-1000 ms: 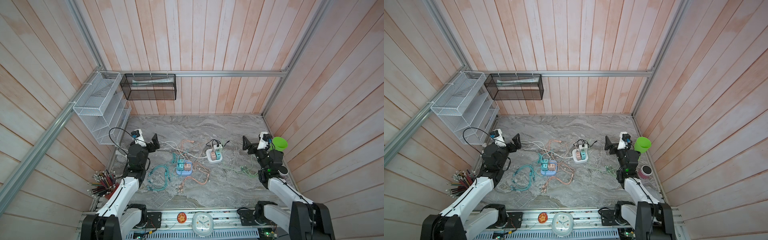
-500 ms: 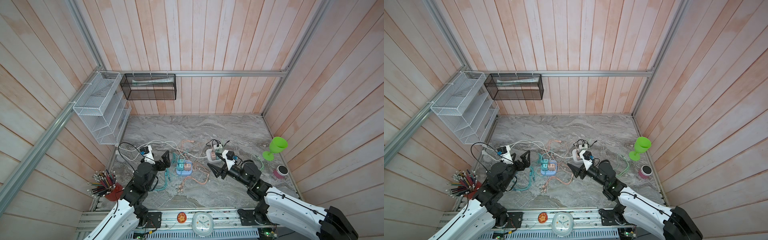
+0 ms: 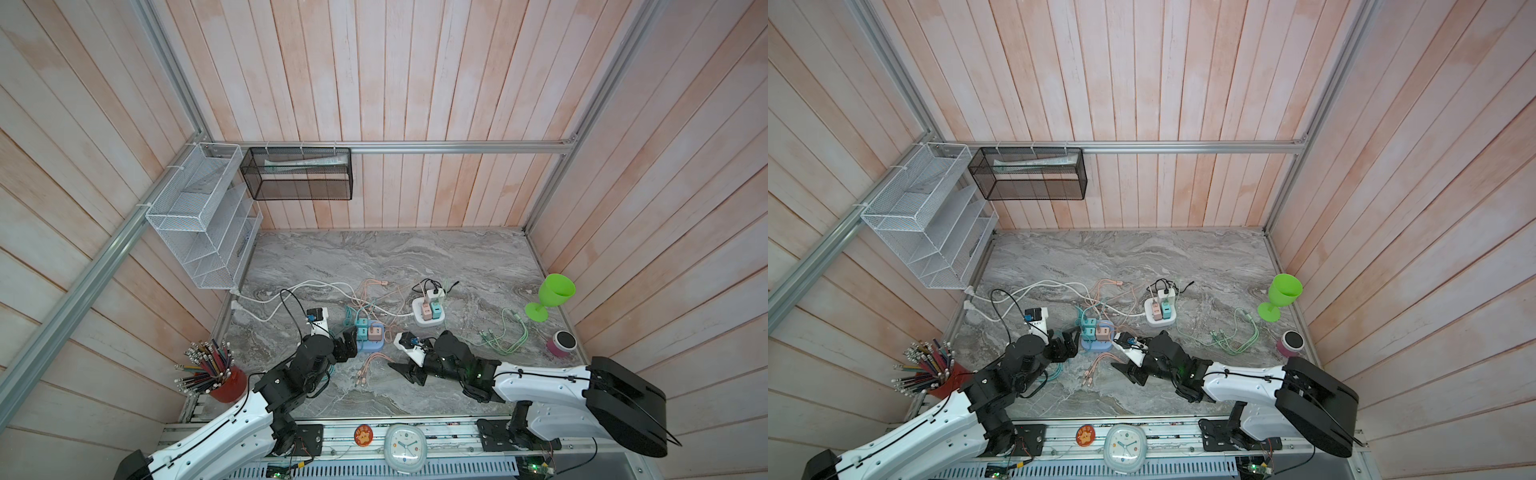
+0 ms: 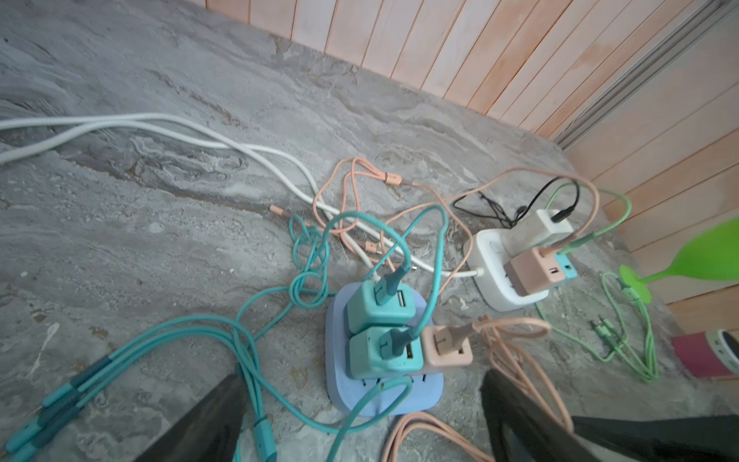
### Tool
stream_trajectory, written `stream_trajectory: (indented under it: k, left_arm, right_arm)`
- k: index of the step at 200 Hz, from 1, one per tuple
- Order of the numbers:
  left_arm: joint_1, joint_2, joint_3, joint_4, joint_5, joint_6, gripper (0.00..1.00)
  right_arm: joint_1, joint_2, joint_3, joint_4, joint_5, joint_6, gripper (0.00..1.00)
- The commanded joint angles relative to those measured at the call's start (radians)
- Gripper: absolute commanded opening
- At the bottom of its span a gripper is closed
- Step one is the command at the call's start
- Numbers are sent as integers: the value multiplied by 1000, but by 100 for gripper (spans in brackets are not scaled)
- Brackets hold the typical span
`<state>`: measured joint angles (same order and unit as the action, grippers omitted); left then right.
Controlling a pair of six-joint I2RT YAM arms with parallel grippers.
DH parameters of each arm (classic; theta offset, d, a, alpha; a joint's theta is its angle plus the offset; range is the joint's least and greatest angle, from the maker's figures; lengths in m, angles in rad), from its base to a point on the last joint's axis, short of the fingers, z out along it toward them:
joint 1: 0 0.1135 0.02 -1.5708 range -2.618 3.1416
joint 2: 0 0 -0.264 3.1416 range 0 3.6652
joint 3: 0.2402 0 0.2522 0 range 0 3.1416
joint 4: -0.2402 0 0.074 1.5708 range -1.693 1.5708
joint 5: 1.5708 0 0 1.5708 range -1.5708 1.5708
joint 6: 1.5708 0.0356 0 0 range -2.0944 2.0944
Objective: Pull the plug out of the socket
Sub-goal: 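Move both grippers toward the light-blue power strip with the plugs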
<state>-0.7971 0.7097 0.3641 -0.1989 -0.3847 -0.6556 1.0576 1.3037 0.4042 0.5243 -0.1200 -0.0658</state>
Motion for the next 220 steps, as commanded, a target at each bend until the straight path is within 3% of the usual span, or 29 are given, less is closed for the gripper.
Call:
stream_trajectory:
  k: [1, 44, 115, 147, 178, 220]
  left_arm:
    - [-28, 13, 3, -15, -35, -42, 91]
    - [-28, 110, 32, -35, -14, -49, 81]
    - [-27, 171, 22, 66, 47, 17, 81]
    - [-5, 196, 22, 115, 132, 67, 81]
    - [99, 239, 0, 197, 326, 77, 81]
    - [131, 314, 34, 225, 360, 108, 75]
  right_arm:
    - [13, 67, 59, 20, 16, -65, 53]
    - [15, 191, 141, 31, 48, -183, 46]
    - [-33, 298, 223, 49, 24, -246, 44]
    - [-40, 291, 237, 19, 41, -266, 43]
    - [-65, 268, 205, 55, 22, -257, 45]
    - [-86, 305, 237, 58, 7, -277, 48]
